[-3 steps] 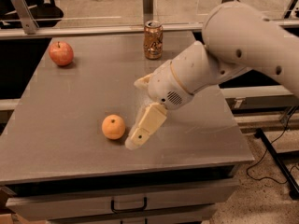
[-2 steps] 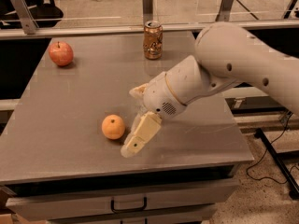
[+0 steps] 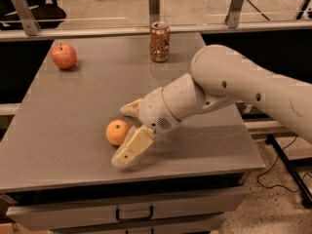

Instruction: Move orange near orange can

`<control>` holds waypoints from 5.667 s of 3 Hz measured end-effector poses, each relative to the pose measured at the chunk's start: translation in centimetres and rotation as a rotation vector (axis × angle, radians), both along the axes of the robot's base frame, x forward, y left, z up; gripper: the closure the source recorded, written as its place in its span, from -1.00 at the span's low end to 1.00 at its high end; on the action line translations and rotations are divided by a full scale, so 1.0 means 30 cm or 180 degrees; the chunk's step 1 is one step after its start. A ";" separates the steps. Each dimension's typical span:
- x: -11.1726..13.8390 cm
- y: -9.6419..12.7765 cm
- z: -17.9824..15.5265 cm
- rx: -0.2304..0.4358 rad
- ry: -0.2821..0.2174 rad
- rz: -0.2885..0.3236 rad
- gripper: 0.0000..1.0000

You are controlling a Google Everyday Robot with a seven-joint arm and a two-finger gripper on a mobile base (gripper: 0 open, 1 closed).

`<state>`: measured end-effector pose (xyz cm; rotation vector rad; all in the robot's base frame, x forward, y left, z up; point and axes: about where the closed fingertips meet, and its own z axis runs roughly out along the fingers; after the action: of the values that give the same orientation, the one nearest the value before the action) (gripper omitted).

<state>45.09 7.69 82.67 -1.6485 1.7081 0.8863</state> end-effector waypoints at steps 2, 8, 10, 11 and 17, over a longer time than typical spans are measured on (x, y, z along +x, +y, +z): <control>0.021 0.015 0.033 0.0143 -0.0047 -0.0067 0.27; 0.388 -0.476 0.373 -0.0126 -0.1177 -0.1030 1.00; 0.664 -0.685 0.337 -0.0105 -0.1353 -0.1473 1.00; 0.781 -0.702 0.297 0.0029 -0.1353 -0.1566 1.00; 1.022 -0.499 0.109 0.0427 -0.0941 -0.1396 -0.74</control>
Offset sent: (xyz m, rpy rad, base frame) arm 0.0136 -0.0017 0.0182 0.0675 -0.0247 -0.0533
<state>75.76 -7.28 85.94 -1.1811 1.6674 0.5053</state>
